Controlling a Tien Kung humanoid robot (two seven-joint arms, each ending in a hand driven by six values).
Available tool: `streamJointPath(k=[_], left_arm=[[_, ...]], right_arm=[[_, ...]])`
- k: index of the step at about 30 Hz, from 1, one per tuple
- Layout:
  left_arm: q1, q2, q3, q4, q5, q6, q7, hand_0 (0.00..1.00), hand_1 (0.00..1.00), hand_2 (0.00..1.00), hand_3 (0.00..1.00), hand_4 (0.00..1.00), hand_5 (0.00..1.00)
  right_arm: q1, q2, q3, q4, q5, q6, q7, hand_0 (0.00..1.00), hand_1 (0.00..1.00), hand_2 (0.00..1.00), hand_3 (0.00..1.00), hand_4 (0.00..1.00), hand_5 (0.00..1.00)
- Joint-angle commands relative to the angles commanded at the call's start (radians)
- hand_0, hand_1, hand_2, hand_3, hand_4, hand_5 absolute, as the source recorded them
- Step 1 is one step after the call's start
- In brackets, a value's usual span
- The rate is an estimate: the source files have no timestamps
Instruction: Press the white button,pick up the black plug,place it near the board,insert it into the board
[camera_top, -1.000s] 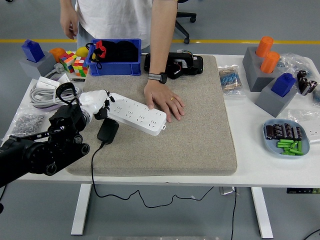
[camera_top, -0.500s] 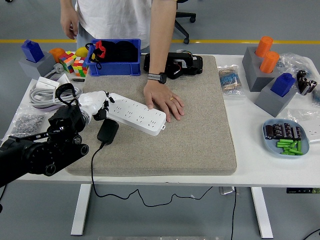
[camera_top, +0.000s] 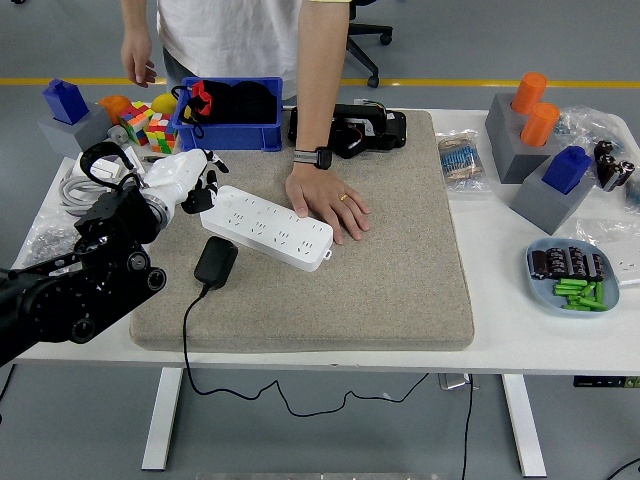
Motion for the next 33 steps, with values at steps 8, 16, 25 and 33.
streamJointPath(k=[8, 16, 25, 33], left_arm=[[0.110, 0.031, -0.090, -0.173, -0.031, 0.034, -0.026, 0.704, 0.714, 0.622, 0.754, 0.838, 0.208], [0.221, 0.050, -0.114, -0.260, 0.005, 0.069, 0.001, 0.935, 0.964, 0.948, 0.965, 0.998, 0.652], [0.333, 0.048, -0.115, -0.301, 0.134, 0.156, 0.087, 0.938, 0.960, 0.946, 0.968, 0.998, 0.634], [0.393, 0.034, -0.129, -0.309, 0.230, 0.186, 0.174, 0.930, 0.924, 0.906, 0.931, 0.998, 0.420]], right_arm=[[-0.001, 0.003, 0.000, 0.002, -0.003, 0.000, 0.000, 0.629, 0.602, 0.602, 0.587, 0.658, 0.404], [-0.001, 0.002, 0.002, 0.002, -0.005, 0.000, 0.000, 0.630, 0.602, 0.602, 0.586, 0.657, 0.404], [-0.003, 0.004, 0.006, 0.002, -0.006, 0.000, 0.000, 0.629, 0.602, 0.602, 0.586, 0.657, 0.403], [-0.005, 0.007, 0.005, 0.003, -0.006, 0.001, 0.000, 0.629, 0.603, 0.602, 0.586, 0.657, 0.404]])
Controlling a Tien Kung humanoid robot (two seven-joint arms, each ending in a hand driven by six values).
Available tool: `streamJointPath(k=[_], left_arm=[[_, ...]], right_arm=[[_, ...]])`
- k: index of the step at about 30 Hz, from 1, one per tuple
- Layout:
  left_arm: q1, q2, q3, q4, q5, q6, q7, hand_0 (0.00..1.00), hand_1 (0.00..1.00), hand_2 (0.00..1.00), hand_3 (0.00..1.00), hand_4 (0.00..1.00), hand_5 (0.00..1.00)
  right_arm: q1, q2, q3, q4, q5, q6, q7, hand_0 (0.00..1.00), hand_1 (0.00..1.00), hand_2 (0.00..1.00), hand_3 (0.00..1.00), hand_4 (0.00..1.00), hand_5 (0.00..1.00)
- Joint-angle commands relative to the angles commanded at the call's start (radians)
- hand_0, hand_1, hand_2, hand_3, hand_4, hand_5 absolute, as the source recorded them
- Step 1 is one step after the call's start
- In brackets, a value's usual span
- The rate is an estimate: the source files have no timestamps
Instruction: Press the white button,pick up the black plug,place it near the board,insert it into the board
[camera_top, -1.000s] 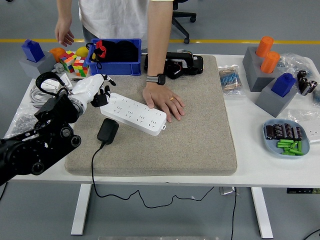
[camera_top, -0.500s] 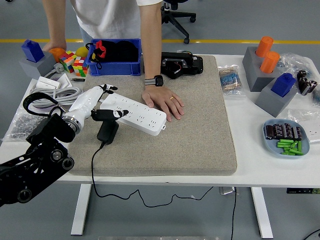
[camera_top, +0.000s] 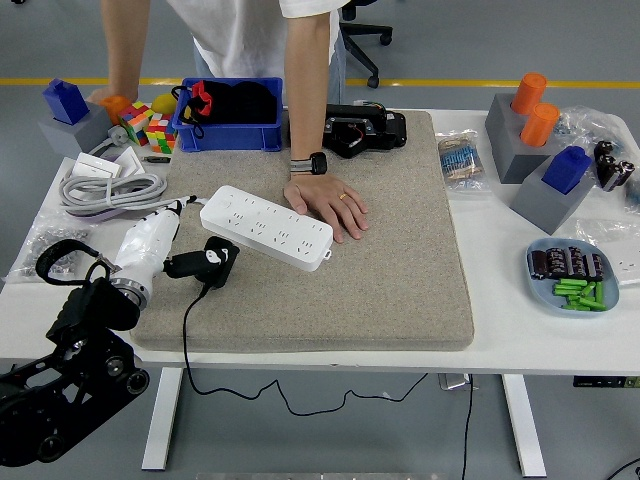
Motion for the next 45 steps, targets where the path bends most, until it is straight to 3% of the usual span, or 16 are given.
streamJointPath(k=[3, 11, 12, 17, 18, 26, 35, 36, 41, 42, 45], left_arm=[[0.016, -0.005, 0.001, 0.002, 0.016, -0.005, 0.036, 0.930, 0.924, 0.906, 0.931, 0.998, 0.420], [0.041, -0.034, 0.025, 0.011, 0.036, -0.005, 0.039, 0.913, 0.895, 0.879, 0.922, 0.998, 0.455], [0.041, -0.037, 0.026, 0.013, 0.036, -0.001, 0.039, 0.889, 0.863, 0.843, 0.906, 0.998, 0.441], [0.032, -0.051, 0.031, 0.028, 0.040, 0.021, 0.039, 0.889, 0.863, 0.843, 0.906, 0.998, 0.441], [0.028, -0.055, 0.033, 0.033, 0.041, 0.024, 0.039, 0.869, 0.821, 0.793, 0.890, 0.998, 0.439], [0.002, -0.086, 0.044, 0.087, 0.047, 0.041, 0.039, 0.846, 0.798, 0.758, 0.872, 0.998, 0.457], [-0.010, -0.098, 0.055, 0.132, 0.045, 0.036, 0.039, 0.822, 0.767, 0.715, 0.832, 0.998, 0.421], [-0.010, -0.098, 0.055, 0.135, 0.043, 0.036, 0.039, 0.805, 0.740, 0.655, 0.795, 0.932, 0.389], [-0.013, -0.099, 0.056, 0.138, 0.041, 0.045, 0.039, 0.805, 0.740, 0.655, 0.795, 0.932, 0.389], [-0.013, -0.099, 0.056, 0.138, 0.040, 0.048, 0.039, 0.759, 0.677, 0.603, 0.763, 0.892, 0.357], [-0.016, -0.101, 0.056, 0.140, 0.038, 0.052, 0.039, 0.759, 0.677, 0.603, 0.763, 0.892, 0.357]], right_arm=[[-0.002, 0.000, 0.000, 0.000, 0.000, -0.001, 0.000, 0.629, 0.603, 0.602, 0.586, 0.657, 0.404], [-0.001, 0.001, -0.002, 0.000, 0.001, -0.001, 0.001, 0.629, 0.602, 0.602, 0.585, 0.657, 0.404], [-0.001, 0.001, -0.002, 0.000, 0.002, -0.001, 0.002, 0.629, 0.602, 0.602, 0.585, 0.656, 0.403], [-0.001, 0.000, -0.004, 0.000, 0.004, -0.002, 0.002, 0.629, 0.602, 0.602, 0.585, 0.656, 0.403], [-0.001, 0.000, -0.005, 0.000, 0.004, -0.002, 0.002, 0.628, 0.602, 0.602, 0.585, 0.657, 0.404], [-0.002, 0.001, -0.007, -0.001, 0.004, -0.001, 0.002, 0.629, 0.602, 0.601, 0.585, 0.657, 0.403], [-0.001, 0.001, -0.008, -0.002, 0.004, -0.001, 0.003, 0.628, 0.602, 0.601, 0.585, 0.656, 0.404], [-0.001, 0.001, -0.007, -0.001, 0.004, -0.002, 0.004, 0.628, 0.602, 0.601, 0.584, 0.656, 0.403], [0.000, 0.001, -0.006, -0.001, 0.004, -0.003, 0.005, 0.628, 0.602, 0.601, 0.584, 0.656, 0.403], [0.000, 0.000, -0.006, -0.001, 0.005, -0.003, 0.005, 0.628, 0.602, 0.599, 0.584, 0.656, 0.402], [0.000, 0.001, -0.006, -0.001, 0.004, -0.003, 0.006, 0.628, 0.602, 0.599, 0.584, 0.656, 0.402]])
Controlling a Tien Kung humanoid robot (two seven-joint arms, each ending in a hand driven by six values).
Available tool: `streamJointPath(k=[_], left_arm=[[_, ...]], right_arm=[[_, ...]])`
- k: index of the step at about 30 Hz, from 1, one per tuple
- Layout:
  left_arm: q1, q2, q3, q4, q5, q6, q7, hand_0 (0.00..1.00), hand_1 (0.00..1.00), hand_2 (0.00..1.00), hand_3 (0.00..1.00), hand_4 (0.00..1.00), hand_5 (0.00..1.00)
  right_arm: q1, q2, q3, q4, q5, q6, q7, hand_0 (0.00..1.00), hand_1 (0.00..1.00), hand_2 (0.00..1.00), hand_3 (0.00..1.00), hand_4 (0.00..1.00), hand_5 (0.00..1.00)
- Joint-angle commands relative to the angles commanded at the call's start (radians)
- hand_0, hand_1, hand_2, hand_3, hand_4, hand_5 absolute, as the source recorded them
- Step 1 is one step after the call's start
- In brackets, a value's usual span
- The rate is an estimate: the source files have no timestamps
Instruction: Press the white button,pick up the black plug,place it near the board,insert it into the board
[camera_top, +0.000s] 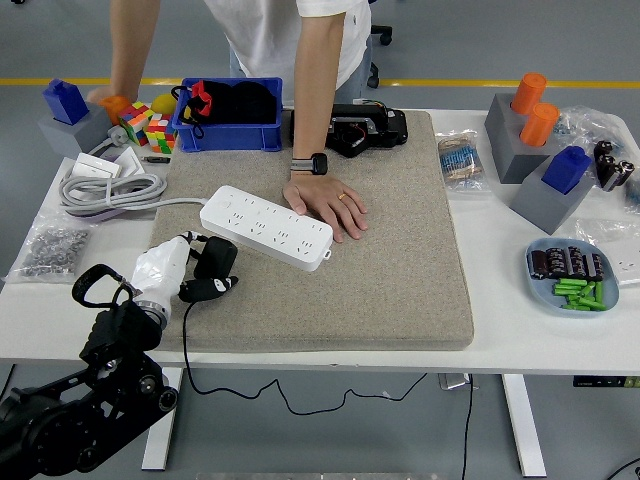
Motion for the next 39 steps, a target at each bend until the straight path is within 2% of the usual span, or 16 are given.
streamJointPath(k=[2, 3, 14, 15, 20, 21, 26, 27, 39], left_arm=[[-0.001, -0.001, 0.001, 0.001, -0.005, 0.001, 0.000, 0.759, 0.677, 0.603, 0.763, 0.892, 0.357], [-0.001, -0.001, 0.001, 0.001, -0.005, 0.001, 0.000, 0.685, 0.597, 0.546, 0.728, 0.849, 0.328], [-0.003, -0.001, 0.004, 0.003, -0.005, 0.015, 0.000, 0.644, 0.563, 0.528, 0.709, 0.842, 0.327], [-0.003, -0.001, 0.005, 0.002, -0.003, 0.016, 0.000, 0.402, 0.412, 0.422, 0.608, 0.708, 0.084], [-0.006, -0.002, 0.009, 0.002, 0.015, 0.015, 0.000, 0.402, 0.412, 0.422, 0.608, 0.708, 0.084], [-0.005, -0.001, 0.010, 0.000, 0.019, 0.017, 0.000, 0.252, 0.283, 0.342, 0.558, 0.666, 0.002], [-0.005, 0.000, 0.013, -0.006, 0.043, 0.022, 0.000, 0.252, 0.283, 0.342, 0.558, 0.666, 0.002], [-0.005, 0.000, 0.014, -0.008, 0.047, 0.020, 0.000, 0.229, 0.238, 0.289, 0.541, 0.614, 0.002], [-0.004, 0.002, 0.006, -0.019, 0.055, 0.029, 0.000, 0.229, 0.228, 0.275, 0.540, 0.590, 0.002]], right_arm=[[0.000, 0.000, -0.001, 0.000, 0.000, 0.000, 0.000, 0.628, 0.602, 0.599, 0.584, 0.656, 0.402], [0.000, 0.000, 0.000, 0.000, 0.001, 0.001, 0.000, 0.626, 0.601, 0.600, 0.583, 0.656, 0.402], [-0.001, 0.000, -0.001, 0.000, -0.001, -0.001, 0.002, 0.627, 0.602, 0.600, 0.583, 0.656, 0.401], [0.000, 0.000, -0.001, 0.000, -0.001, -0.001, 0.002, 0.626, 0.600, 0.597, 0.582, 0.654, 0.399], [0.000, 0.000, 0.001, 0.000, -0.002, -0.003, 0.006, 0.626, 0.600, 0.597, 0.582, 0.654, 0.399], [0.000, 0.000, 0.001, 0.000, -0.002, -0.004, 0.006, 0.626, 0.599, 0.598, 0.579, 0.652, 0.401], [0.000, 0.001, 0.001, 0.000, -0.002, -0.006, 0.009, 0.626, 0.599, 0.598, 0.579, 0.652, 0.401], [0.000, 0.001, 0.000, 0.001, -0.002, -0.006, 0.009, 0.626, 0.599, 0.594, 0.579, 0.652, 0.399], [-0.001, 0.001, 0.000, 0.000, -0.002, -0.009, 0.013, 0.626, 0.598, 0.593, 0.579, 0.652, 0.399]])
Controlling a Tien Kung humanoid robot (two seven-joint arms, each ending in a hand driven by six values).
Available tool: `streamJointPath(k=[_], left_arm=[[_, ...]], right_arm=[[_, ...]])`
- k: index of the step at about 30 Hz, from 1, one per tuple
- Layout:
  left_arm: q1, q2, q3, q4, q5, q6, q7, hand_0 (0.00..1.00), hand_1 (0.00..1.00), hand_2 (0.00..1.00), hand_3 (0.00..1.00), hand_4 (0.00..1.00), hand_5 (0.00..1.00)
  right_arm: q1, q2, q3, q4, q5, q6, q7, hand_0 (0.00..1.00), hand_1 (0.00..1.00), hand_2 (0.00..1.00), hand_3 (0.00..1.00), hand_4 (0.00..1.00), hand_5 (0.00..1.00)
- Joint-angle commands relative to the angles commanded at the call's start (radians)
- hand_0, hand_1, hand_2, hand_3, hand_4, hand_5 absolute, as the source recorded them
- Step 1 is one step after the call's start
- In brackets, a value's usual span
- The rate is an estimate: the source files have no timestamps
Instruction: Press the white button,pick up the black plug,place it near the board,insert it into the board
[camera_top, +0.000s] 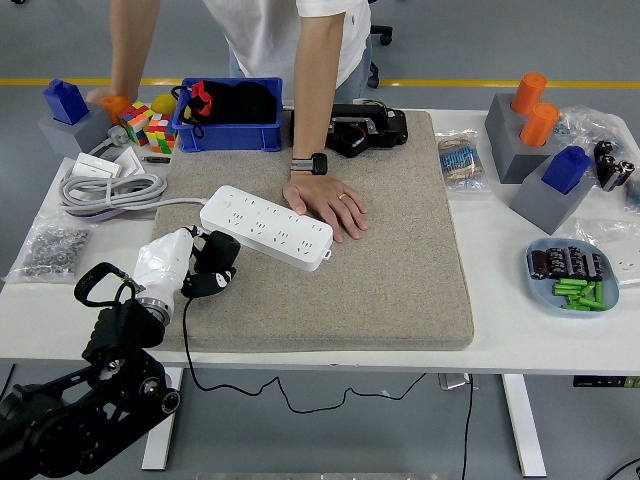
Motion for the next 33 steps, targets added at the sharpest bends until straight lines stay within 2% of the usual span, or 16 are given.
streamJointPath(k=[7, 15, 22, 33], left_arm=[[-0.020, 0.005, -0.014, 0.006, -0.005, 0.009, 0.000, 0.228, 0.217, 0.259, 0.531, 0.608, 0.002], [-0.083, -0.001, 0.000, 0.041, -0.022, 0.007, 0.000, 0.229, 0.216, 0.257, 0.527, 0.618, 0.002], [-0.148, -0.019, 0.039, 0.099, -0.045, -0.006, -0.004, 0.232, 0.217, 0.255, 0.529, 0.618, 0.002], [-0.212, -0.035, 0.091, 0.177, -0.062, -0.012, -0.004, 0.241, 0.224, 0.259, 0.533, 0.618, 0.002]], right_arm=[[0.001, -0.001, -0.001, 0.000, 0.002, -0.001, 0.001, 0.624, 0.597, 0.591, 0.579, 0.649, 0.393], [0.001, 0.000, -0.004, 0.000, 0.005, -0.001, 0.001, 0.624, 0.596, 0.589, 0.578, 0.648, 0.391], [0.002, -0.002, -0.010, -0.001, 0.009, -0.001, 0.001, 0.624, 0.595, 0.589, 0.579, 0.648, 0.389], [0.003, -0.003, -0.013, -0.002, 0.013, -0.001, 0.001, 0.624, 0.596, 0.587, 0.578, 0.645, 0.385]])
